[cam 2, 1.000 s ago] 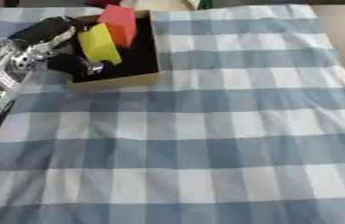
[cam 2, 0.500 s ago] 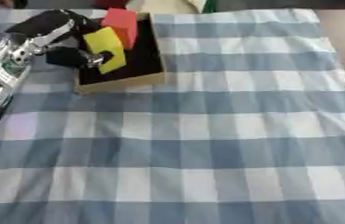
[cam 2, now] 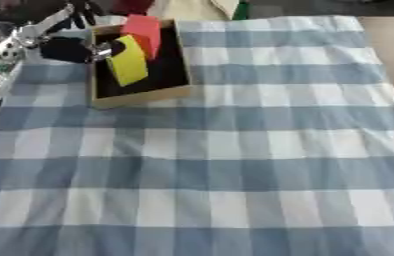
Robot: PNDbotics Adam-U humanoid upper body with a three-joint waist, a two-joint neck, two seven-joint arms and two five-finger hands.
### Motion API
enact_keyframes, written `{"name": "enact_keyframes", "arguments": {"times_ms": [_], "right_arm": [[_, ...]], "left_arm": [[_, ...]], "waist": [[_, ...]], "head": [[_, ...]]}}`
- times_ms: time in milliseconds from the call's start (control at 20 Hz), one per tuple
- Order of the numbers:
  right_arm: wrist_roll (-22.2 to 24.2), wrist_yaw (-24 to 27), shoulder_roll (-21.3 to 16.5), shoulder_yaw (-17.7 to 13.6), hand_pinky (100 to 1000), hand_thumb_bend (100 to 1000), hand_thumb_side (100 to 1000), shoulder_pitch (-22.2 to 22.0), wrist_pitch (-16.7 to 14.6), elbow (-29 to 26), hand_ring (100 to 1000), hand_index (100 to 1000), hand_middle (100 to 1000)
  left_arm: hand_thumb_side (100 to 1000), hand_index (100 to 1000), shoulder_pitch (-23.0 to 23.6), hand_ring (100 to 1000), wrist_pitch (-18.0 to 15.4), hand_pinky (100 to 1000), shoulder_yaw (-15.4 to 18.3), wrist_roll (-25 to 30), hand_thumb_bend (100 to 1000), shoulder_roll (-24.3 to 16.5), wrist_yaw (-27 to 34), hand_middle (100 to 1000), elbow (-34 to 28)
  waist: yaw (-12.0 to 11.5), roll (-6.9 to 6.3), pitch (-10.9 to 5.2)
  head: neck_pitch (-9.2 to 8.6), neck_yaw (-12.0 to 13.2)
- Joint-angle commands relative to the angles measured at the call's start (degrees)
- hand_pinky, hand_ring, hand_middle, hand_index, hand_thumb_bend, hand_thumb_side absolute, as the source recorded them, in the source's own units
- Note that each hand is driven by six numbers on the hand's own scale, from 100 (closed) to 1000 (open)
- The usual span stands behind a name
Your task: Pick up objects on the table and place them in the box.
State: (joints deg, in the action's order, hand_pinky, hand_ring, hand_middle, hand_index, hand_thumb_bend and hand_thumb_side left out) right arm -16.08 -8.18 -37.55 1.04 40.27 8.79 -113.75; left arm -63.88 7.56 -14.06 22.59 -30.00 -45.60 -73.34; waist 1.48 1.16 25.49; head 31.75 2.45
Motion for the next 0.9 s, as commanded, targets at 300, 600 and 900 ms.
{"name": "enact_keyframes", "arguments": {"times_ms": [300,600,900], "right_arm": [[-0.75,-0.37,-1.27,-1.19,807,238,750,-0.11,0.05,-0.84,826,797,612],[-1.73,-0.56,-1.57,-1.86,806,241,748,-1.06,-0.05,-0.84,827,797,614],[-2.4,-0.83,-1.74,-2.3,807,243,752,-1.76,-0.11,-0.84,829,800,617]], "left_arm": [[797,867,1.42,689,-1.67,684,2.61,-1.77,319,-5.17,4.74,668,-9.3],[753,869,6.57,677,-5.94,668,9.25,-6.68,232,-8.8,9.7,654,-17.39],[786,871,13.75,673,-6.39,661,15.52,-11.85,199,-11.22,14.88,644,-25.81]], "waist": [[-1.7,0.36,-2.96],[-3.53,1.06,-3.91],[-4.91,1.89,-4.42]], "head": [[1.62,-1.16],[2.51,-2.59],[2.8,-3.53]]}}
